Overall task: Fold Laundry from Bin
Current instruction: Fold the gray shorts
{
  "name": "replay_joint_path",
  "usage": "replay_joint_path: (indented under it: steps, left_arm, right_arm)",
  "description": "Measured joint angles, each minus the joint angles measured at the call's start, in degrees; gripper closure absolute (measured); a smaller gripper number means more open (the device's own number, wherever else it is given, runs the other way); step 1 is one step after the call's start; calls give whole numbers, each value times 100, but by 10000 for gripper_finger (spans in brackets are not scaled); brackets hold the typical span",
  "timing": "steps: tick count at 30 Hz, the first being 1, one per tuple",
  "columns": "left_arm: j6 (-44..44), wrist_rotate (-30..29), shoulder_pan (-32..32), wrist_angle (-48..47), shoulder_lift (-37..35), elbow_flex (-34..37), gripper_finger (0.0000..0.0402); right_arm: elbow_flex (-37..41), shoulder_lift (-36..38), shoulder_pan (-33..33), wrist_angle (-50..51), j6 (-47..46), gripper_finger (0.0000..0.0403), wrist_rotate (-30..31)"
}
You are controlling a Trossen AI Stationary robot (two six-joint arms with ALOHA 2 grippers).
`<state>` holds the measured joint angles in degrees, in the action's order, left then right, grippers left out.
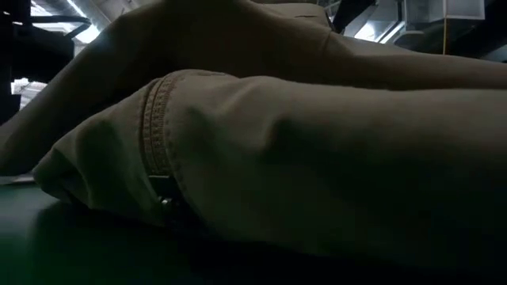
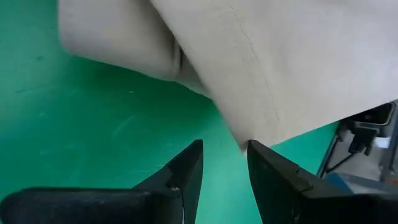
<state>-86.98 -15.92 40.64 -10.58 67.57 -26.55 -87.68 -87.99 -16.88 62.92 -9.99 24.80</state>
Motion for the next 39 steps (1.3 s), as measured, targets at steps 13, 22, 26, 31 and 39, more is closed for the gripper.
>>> replay_joint_path:
  steps: [13,22,26,31,39]
  left_arm:
    - [490,-417,0,792,65,69,295]
    - [2224,-581,-182,3485,26,69,397]
    - [3143,-554,-441,5033,23,66,399]
    - [4105,-189,-968,5967,22,66,400]
    - [4562,613,-1729,6837,26,53,401]
  right_arm:
    - [0,0,0,0,4,400,0]
    - [0,-2,0,2,338,400,347]
    - [0,-2,2,-6,860,400,846]
    - [0,-2,2,-36,1510,400,1495]
    - [0,2,2,-552,1757,400,2245]
